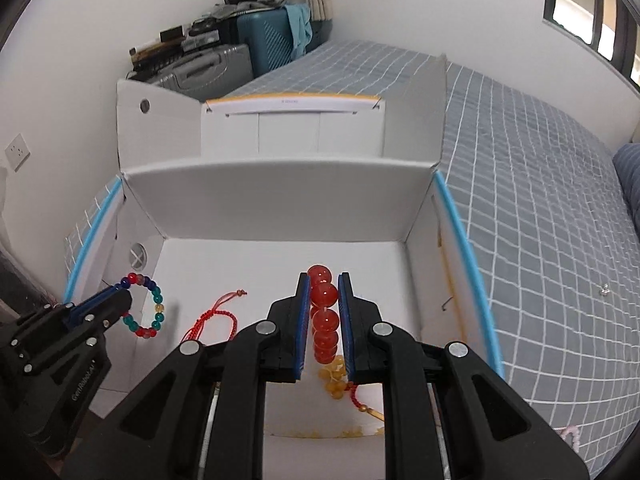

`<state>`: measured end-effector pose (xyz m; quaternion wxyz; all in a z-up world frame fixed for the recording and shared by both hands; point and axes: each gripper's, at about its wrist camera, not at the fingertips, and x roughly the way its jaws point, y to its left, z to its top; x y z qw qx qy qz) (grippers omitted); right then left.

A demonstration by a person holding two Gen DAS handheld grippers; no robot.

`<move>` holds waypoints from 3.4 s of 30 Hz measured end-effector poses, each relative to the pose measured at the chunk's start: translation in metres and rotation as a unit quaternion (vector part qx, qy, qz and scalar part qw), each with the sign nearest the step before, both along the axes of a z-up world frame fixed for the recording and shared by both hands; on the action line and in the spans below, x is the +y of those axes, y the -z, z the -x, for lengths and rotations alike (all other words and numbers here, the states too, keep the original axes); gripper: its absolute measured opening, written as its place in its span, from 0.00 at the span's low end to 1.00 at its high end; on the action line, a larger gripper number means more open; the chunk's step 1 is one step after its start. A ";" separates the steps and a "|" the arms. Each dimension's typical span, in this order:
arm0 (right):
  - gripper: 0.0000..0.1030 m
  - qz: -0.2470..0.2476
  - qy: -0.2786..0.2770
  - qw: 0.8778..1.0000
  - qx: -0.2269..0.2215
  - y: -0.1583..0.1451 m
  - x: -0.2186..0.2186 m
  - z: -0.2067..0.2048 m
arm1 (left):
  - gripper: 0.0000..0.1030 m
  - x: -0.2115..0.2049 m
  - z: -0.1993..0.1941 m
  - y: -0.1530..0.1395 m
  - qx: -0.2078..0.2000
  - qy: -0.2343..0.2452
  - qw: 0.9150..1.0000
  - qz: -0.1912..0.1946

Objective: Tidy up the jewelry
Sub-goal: 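Open left tool dropping multicolour bracelet while right tool releases red bead bracelet into box, then withdraw both tools from the box toward the pink bracelet and pearl earrings, then grip pink-white bead bracelet with left tool while right tool grips pearl earrings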

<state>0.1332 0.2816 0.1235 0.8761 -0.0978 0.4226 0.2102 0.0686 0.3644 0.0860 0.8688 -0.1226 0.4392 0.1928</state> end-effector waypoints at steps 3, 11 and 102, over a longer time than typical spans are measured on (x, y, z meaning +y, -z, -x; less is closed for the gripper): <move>0.13 0.004 0.000 1.000 0.007 0.010 0.004 -0.003 | 0.09 0.003 -0.003 0.009 0.007 -0.001 1.000 0.004; 0.14 0.016 -0.002 1.000 0.015 0.019 0.005 -0.008 | 0.10 0.005 -0.009 0.018 0.012 0.000 1.000 0.009; 0.48 0.040 0.190 0.974 0.115 0.128 -0.472 -0.249 | 0.93 -0.444 -0.075 0.109 0.063 0.261 0.963 0.002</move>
